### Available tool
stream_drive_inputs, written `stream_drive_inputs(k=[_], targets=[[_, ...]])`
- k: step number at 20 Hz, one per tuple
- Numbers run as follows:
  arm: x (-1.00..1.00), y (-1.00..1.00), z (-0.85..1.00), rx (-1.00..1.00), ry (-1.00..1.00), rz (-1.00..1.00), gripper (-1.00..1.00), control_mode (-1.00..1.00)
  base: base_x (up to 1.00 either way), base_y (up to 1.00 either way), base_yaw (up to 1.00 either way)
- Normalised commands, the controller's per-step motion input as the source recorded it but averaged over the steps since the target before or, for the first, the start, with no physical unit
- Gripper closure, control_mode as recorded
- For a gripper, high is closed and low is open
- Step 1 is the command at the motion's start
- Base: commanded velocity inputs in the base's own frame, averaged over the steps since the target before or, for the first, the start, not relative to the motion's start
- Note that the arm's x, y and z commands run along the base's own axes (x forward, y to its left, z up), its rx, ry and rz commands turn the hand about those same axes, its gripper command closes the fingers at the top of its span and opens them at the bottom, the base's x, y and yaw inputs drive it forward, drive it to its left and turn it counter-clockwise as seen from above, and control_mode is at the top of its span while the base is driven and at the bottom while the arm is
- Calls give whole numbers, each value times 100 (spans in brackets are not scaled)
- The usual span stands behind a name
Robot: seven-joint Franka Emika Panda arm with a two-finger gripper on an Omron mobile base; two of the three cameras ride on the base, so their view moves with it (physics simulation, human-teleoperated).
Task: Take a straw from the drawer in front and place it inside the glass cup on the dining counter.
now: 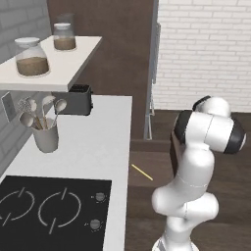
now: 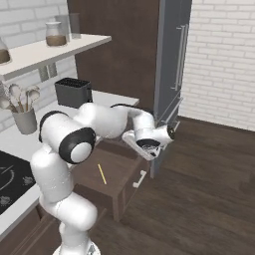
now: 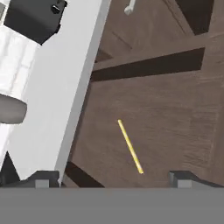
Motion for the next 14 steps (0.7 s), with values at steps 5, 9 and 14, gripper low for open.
stream_drive_inputs(k=[5,9,14], targets=[[51,62,-8,-34,38,2,-100,-100,0,0,0],[48,34,-47,-31,34,0,-100,-100,0,0,0],[44,5,-62,-20,34,0,-100,-100,0,0,0]])
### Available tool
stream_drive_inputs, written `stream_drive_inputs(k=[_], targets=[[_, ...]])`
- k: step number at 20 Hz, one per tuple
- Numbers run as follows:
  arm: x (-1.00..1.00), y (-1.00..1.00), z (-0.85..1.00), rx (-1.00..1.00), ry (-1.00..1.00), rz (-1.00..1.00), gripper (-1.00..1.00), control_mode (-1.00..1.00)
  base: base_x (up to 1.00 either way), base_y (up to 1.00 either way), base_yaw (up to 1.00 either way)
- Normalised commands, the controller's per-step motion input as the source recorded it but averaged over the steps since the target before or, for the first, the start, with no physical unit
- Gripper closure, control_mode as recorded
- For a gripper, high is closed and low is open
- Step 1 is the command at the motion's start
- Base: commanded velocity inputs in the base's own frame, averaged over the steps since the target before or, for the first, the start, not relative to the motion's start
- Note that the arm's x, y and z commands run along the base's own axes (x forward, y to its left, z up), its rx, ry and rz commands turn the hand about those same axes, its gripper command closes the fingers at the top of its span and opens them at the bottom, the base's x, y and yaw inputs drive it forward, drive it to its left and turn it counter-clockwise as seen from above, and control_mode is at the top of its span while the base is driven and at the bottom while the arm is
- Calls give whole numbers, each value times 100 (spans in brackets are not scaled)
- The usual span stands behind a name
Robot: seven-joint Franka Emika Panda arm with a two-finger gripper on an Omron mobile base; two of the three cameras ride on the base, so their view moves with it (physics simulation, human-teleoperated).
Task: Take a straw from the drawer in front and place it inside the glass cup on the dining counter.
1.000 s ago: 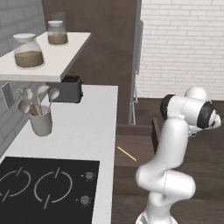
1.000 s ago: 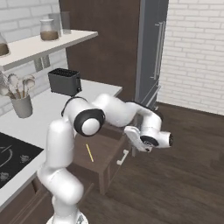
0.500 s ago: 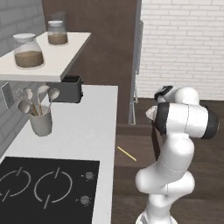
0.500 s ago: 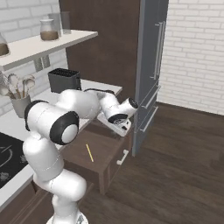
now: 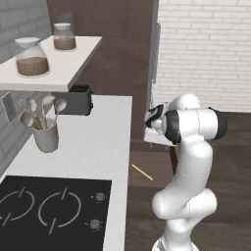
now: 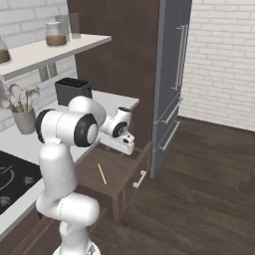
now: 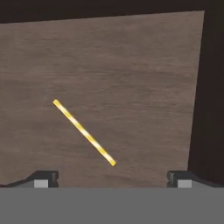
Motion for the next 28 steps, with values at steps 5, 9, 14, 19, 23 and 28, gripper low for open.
stream_drive_inputs(k=[5,9,14,19,23,28], targets=[[12,-2,-54,-10,20,0,-100,-100,0,0,0],[0,-25,-37,-7,5,0,-100,-100,0,0,0],[0,-31,-44,-5,3,0,-100,-100,0,0,0],[-7,-42,-40,-5,0,0,-100,-100,0,0,0],[-30,-74,-23,-7,-3,0,-100,-100,0,0,0],[-65,-100,-1,-6,-14,-4,-100,-100,0,0,0]])
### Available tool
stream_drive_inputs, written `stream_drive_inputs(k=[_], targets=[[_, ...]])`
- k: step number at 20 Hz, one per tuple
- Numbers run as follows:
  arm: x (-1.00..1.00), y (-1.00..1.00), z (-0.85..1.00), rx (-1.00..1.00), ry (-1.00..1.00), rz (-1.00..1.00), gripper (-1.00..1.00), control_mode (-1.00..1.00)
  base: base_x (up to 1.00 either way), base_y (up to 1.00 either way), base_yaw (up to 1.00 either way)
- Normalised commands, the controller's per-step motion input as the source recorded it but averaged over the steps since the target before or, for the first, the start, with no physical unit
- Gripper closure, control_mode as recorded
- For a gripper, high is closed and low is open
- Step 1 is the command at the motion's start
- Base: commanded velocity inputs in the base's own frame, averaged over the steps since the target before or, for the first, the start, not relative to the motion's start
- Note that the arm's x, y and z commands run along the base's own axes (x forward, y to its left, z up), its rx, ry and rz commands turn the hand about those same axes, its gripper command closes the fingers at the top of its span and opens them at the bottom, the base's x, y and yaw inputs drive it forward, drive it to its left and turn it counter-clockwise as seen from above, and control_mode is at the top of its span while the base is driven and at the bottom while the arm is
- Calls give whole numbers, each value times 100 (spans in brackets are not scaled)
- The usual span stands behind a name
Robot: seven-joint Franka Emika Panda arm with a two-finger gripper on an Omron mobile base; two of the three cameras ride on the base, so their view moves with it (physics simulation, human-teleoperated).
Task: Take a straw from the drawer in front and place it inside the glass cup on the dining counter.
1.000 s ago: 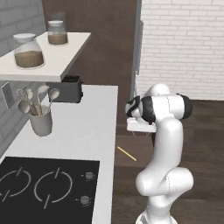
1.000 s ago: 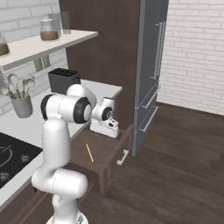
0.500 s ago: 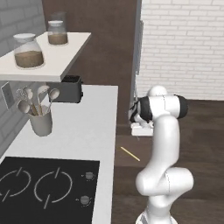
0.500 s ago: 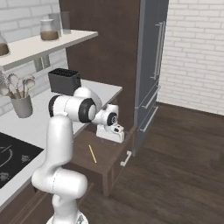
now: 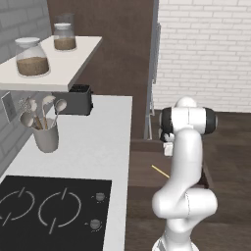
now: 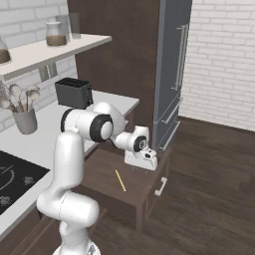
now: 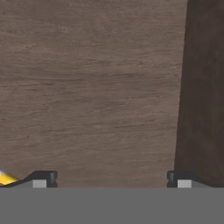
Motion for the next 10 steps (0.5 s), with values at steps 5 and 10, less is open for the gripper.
stream_drive_inputs(k=[5,10], targets=[[-73,-78,18,-1,-20,-2,-100,-100,0,0,0],[-55,68,44,0,-15,11,-100,-100,0,0,0]])
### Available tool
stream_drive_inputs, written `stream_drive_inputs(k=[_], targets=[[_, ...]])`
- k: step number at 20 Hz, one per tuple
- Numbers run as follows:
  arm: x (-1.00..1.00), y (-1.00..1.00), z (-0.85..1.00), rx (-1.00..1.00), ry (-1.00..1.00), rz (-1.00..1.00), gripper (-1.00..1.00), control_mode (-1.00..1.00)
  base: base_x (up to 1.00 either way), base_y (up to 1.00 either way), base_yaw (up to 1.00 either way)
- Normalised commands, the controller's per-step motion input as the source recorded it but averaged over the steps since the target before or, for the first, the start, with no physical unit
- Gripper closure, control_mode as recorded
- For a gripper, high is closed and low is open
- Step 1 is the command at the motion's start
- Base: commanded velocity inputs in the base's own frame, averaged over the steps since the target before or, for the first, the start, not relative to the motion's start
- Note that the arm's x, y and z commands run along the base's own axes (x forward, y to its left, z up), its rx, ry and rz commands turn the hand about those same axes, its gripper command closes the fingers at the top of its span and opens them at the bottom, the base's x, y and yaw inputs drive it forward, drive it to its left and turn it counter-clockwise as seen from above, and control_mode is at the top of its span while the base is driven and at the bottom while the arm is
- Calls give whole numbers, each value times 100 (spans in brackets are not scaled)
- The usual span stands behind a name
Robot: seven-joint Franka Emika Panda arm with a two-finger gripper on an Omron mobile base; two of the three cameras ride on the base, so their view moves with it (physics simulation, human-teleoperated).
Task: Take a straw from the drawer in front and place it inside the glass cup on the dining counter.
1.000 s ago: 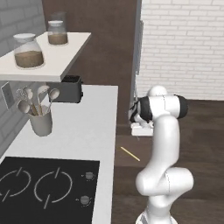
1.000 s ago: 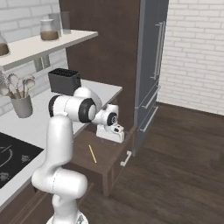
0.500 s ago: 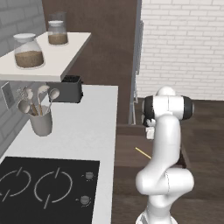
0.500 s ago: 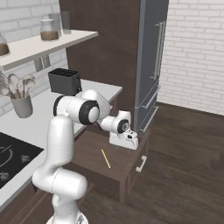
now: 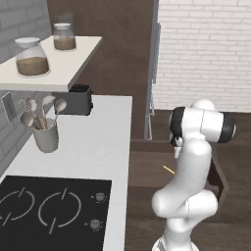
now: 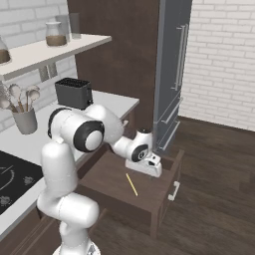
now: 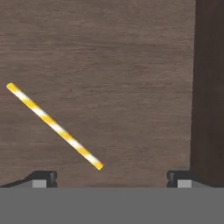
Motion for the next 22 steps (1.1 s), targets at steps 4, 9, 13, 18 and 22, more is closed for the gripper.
stream_drive_inputs(k=[4,9,13,18,22], targets=[[-3,97,32,0,-6,21,-100,-100,0,0,0],[0,35,4,0,-9,25,-100,-100,0,0,0],[1,0,0,0,-10,26,-100,-100,0,0,0],[26,0,-16,0,-4,21,-100,-100,0,0,0],[42,0,-25,0,0,11,-100,-100,0,0,0]])
